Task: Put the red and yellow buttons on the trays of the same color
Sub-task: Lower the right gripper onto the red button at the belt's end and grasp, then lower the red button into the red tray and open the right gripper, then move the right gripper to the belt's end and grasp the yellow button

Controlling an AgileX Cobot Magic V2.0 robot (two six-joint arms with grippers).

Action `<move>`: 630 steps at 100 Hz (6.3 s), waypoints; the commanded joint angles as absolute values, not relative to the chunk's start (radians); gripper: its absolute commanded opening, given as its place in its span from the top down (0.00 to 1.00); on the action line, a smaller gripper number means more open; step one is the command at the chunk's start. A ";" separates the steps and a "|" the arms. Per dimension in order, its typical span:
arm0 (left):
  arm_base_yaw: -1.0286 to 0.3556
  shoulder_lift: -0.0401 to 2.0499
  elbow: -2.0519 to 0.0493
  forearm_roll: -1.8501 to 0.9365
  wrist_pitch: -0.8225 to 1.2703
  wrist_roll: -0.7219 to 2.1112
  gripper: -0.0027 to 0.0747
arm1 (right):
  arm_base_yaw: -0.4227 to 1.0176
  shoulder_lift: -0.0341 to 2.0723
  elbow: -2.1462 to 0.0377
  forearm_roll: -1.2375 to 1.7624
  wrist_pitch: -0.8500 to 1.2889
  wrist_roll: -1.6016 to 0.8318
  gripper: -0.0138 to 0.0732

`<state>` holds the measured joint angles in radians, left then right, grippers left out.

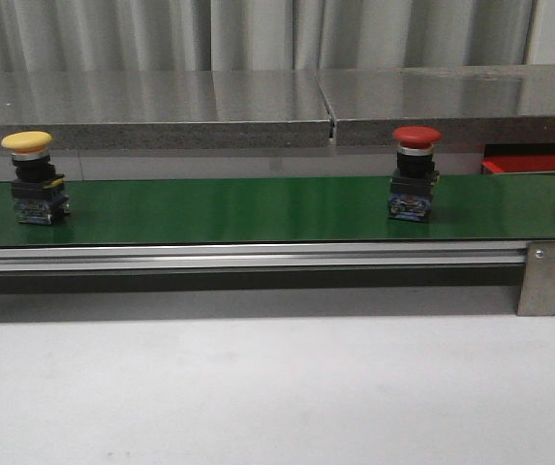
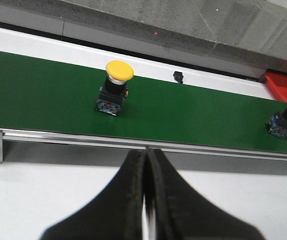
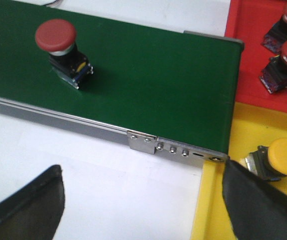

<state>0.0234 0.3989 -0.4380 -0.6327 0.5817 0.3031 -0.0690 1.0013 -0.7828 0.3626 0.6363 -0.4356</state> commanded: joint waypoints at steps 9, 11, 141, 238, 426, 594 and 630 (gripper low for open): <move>0.015 0.405 -0.465 -0.667 0.532 0.299 0.99 | -0.005 1.119 -0.859 0.373 0.539 -0.475 0.11; 0.015 0.405 -0.465 -0.667 0.532 0.299 0.99 | 0.004 1.136 -0.866 0.373 0.532 -0.476 0.11; 0.015 0.405 -0.465 -0.667 0.532 0.299 0.99 | 0.062 1.640 -1.212 0.381 0.539 -0.488 0.77; 0.015 0.405 -0.465 -0.667 0.534 0.299 0.99 | -0.409 1.938 -1.802 0.377 0.648 -0.487 0.78; 0.015 0.405 -0.465 -0.667 0.534 0.299 0.99 | -0.414 2.260 -2.089 0.369 0.686 -0.487 0.23; 0.015 0.405 -0.465 -0.667 0.534 0.299 0.99 | -0.386 1.369 -1.148 0.742 0.851 -0.822 0.19; 0.015 0.405 -0.465 -0.667 0.534 0.299 0.99 | -0.145 1.398 -1.056 0.719 0.665 -0.906 0.18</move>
<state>0.0234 0.3989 -0.4380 -0.6327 0.5841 0.3031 -0.1901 1.4153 -1.0327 0.6892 0.7472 -0.8750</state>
